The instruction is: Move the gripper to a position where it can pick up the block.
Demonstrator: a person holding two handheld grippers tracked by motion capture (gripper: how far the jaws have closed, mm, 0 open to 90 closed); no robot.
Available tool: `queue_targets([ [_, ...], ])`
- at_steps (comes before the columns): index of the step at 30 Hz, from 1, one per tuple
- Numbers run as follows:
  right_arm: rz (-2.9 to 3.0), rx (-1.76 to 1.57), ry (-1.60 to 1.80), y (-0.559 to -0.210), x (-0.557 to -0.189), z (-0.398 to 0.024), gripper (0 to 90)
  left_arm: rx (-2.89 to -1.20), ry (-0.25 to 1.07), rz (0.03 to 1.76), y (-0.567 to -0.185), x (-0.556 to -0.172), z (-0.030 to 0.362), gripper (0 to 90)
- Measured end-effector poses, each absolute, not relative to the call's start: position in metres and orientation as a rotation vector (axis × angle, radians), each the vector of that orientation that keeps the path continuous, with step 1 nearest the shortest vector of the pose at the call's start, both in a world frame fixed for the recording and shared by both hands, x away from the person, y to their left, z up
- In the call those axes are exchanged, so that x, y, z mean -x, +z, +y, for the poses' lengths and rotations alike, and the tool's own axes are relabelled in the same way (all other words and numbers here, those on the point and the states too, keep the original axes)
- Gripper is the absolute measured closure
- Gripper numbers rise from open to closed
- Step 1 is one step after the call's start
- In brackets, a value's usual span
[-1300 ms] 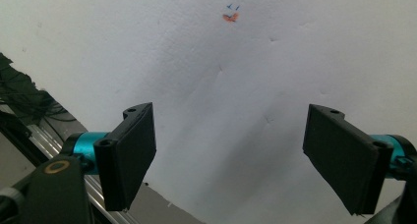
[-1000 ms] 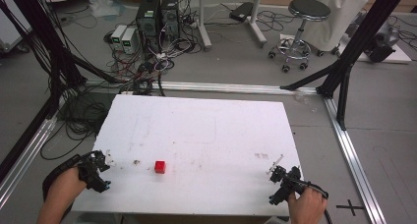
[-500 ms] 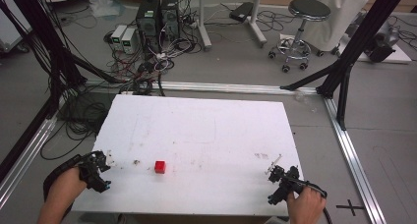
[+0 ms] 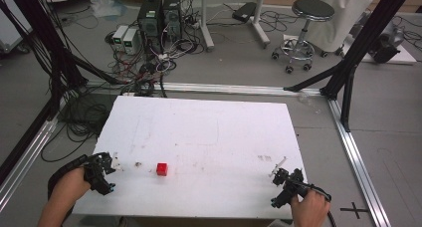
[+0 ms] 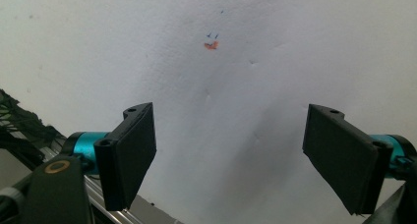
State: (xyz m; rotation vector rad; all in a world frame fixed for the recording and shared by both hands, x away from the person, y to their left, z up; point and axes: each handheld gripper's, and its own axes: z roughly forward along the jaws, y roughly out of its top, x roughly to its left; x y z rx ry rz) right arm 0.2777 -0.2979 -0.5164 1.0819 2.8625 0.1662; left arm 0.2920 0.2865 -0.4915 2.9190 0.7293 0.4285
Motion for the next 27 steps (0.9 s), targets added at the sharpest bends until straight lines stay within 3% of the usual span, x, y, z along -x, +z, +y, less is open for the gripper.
queue_targets([
  [27, 2.855, -1.085, 0.199, -0.516, -0.277, -0.300, 1.6, -3.019, 0.446, 0.308, -0.460, -0.324, 0.262, 20.7],
])
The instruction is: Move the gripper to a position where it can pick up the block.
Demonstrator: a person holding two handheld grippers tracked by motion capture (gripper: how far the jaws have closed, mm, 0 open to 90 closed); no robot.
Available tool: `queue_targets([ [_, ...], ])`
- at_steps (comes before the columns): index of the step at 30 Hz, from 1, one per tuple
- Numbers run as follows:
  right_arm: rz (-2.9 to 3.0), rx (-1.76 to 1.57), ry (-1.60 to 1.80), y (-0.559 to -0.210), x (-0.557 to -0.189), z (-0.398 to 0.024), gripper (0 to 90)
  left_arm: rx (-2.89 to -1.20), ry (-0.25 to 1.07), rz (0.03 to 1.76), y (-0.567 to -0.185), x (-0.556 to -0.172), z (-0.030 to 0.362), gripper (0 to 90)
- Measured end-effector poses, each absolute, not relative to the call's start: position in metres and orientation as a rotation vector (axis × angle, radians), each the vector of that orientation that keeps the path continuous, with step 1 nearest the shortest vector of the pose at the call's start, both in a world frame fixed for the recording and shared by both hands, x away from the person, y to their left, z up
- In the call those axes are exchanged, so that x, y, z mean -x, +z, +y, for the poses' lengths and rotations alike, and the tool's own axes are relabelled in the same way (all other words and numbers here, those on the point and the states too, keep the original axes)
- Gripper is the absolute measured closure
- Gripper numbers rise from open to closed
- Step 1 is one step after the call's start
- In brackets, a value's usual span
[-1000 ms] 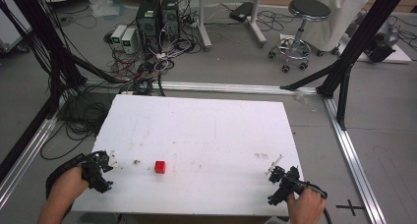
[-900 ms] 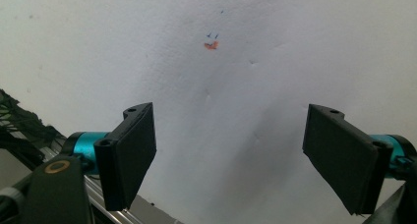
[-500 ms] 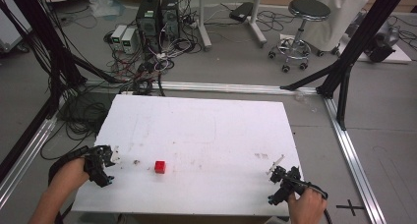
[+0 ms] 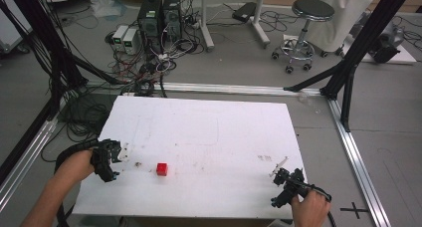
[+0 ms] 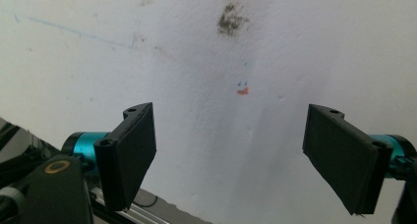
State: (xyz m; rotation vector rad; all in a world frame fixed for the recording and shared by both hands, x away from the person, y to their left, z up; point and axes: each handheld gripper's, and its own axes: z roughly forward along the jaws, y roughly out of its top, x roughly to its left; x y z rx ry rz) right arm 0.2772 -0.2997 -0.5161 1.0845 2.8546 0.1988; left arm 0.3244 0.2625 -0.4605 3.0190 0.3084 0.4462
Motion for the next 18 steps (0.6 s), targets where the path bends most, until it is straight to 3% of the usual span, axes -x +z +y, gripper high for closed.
queue_targets([
  [18, 2.856, -1.083, 0.213, -0.516, -0.278, -0.301, 1.6, -3.067, 0.406, 0.042, -0.446, -0.342, 0.219, 20.6],
])
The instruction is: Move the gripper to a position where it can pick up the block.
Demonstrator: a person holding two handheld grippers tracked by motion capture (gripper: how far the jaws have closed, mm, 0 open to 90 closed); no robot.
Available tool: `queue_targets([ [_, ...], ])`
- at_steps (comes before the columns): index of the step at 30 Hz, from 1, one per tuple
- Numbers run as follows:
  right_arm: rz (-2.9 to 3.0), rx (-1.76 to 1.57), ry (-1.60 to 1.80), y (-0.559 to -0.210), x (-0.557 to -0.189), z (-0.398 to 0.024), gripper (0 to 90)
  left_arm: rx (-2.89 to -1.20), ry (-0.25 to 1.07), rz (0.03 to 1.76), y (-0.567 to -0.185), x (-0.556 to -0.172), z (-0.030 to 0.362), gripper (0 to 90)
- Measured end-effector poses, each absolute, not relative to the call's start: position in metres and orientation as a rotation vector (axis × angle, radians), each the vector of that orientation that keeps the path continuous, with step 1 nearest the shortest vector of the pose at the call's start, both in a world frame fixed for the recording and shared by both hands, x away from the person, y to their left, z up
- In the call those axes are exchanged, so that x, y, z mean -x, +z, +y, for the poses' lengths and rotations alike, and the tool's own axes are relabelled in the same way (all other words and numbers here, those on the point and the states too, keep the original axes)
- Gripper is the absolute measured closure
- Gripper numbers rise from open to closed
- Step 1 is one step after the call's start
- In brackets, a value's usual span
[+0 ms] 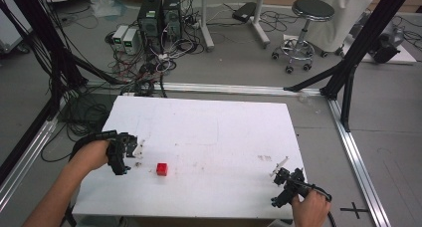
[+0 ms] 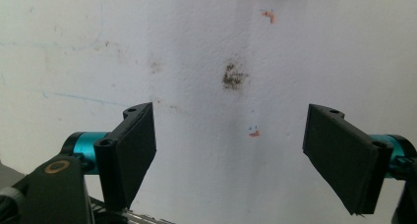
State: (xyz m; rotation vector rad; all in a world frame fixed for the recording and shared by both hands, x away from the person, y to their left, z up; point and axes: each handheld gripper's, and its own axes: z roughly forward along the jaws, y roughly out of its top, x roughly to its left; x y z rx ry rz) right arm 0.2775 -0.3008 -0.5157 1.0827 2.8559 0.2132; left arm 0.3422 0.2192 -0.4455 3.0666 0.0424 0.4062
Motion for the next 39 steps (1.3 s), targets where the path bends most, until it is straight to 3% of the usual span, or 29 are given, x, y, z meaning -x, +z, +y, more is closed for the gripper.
queue_targets([
  [10, 2.867, -1.067, 0.207, -0.516, -0.279, -0.298, 1.5, -3.072, 0.388, -0.091, -0.444, -0.348, 0.194, 20.6],
  [39, 2.900, -1.031, 0.187, -0.521, -0.282, -0.292, 1.6, -3.108, 0.243, -0.159, -0.482, -0.352, 0.146, 20.4],
])
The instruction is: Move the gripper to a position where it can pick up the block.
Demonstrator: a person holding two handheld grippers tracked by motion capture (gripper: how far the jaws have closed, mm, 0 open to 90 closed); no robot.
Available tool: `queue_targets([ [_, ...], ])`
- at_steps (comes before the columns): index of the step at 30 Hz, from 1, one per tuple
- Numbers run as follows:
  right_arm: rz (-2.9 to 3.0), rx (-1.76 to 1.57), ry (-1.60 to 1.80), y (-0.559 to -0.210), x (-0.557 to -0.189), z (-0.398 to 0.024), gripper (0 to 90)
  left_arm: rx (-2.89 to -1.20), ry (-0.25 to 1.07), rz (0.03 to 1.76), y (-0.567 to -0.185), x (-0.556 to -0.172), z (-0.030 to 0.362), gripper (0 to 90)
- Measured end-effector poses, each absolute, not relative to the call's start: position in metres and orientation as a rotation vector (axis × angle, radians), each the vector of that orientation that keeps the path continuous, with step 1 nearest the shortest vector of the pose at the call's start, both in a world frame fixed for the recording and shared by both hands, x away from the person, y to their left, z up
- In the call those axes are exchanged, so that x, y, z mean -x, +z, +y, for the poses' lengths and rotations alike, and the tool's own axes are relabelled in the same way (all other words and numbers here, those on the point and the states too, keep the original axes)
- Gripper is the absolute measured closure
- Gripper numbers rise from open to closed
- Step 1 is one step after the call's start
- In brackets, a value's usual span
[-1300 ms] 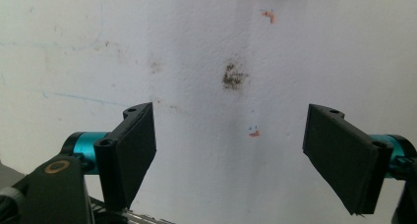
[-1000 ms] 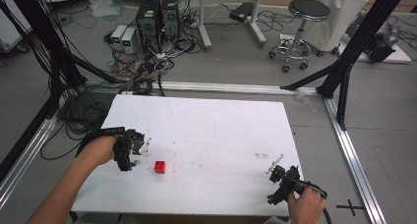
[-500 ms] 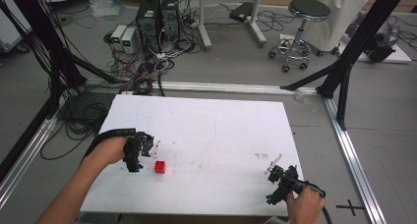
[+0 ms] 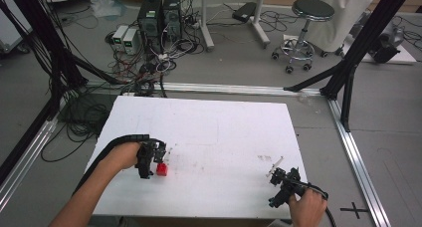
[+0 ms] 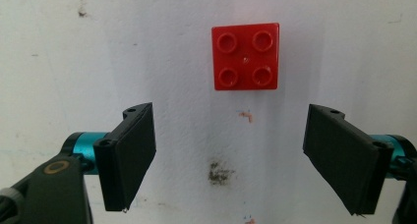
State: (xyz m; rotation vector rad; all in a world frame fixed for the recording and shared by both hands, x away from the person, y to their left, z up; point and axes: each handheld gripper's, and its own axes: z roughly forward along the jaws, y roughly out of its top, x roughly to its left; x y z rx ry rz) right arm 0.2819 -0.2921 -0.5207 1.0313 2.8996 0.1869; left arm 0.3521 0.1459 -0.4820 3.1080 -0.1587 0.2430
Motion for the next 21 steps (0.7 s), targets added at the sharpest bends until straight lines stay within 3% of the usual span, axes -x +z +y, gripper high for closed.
queue_targets([
  [21, 2.932, -1.011, 0.162, -0.525, -0.284, -0.287, 1.5, -3.126, 0.154, -0.163, -0.506, -0.355, 0.124, 20.3],
])
